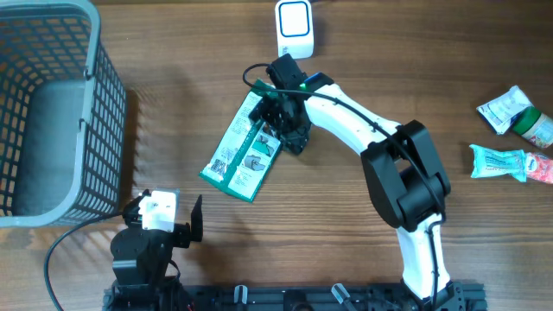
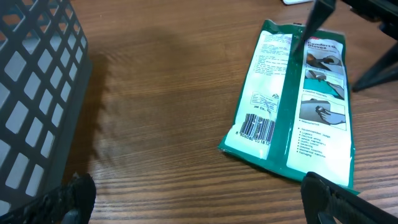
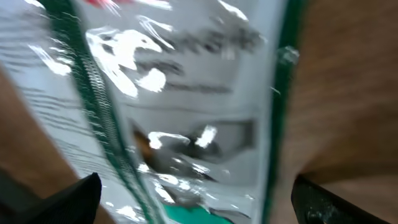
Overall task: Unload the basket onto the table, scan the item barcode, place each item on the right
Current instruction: 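Grasp green 3M glove pack with right gripper and lift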
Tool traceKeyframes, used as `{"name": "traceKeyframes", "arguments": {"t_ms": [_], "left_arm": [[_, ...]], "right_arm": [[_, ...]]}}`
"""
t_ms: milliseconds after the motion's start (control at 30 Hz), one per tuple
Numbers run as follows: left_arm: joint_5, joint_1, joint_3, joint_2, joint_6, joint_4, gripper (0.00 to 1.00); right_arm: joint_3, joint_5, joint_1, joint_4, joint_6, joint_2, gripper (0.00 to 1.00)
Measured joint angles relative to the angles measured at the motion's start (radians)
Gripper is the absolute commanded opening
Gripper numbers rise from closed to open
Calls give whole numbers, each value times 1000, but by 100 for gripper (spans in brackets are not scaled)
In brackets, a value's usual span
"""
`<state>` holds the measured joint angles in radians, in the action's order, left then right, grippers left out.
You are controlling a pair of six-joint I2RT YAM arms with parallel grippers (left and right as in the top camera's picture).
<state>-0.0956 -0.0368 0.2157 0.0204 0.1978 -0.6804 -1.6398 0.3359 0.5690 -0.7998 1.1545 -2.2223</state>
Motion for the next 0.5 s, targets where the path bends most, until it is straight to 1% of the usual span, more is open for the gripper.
{"name": "traceKeyframes", "arguments": {"t_ms": [100,200,367,500], "left_arm": [[0,0,0,0,0,0,100],[0,0,0,0,0,0,100],[0,0,0,0,0,0,100],[0,0,0,0,0,0,100]], "right_arm": [[-29,-22,4,-118,5,-15,100],[-79,-95,18,-214,20,-43,99],[-93,-135,33,-216,31,-51,100],[-103,-132,32,-161,34,-50,100]]}}
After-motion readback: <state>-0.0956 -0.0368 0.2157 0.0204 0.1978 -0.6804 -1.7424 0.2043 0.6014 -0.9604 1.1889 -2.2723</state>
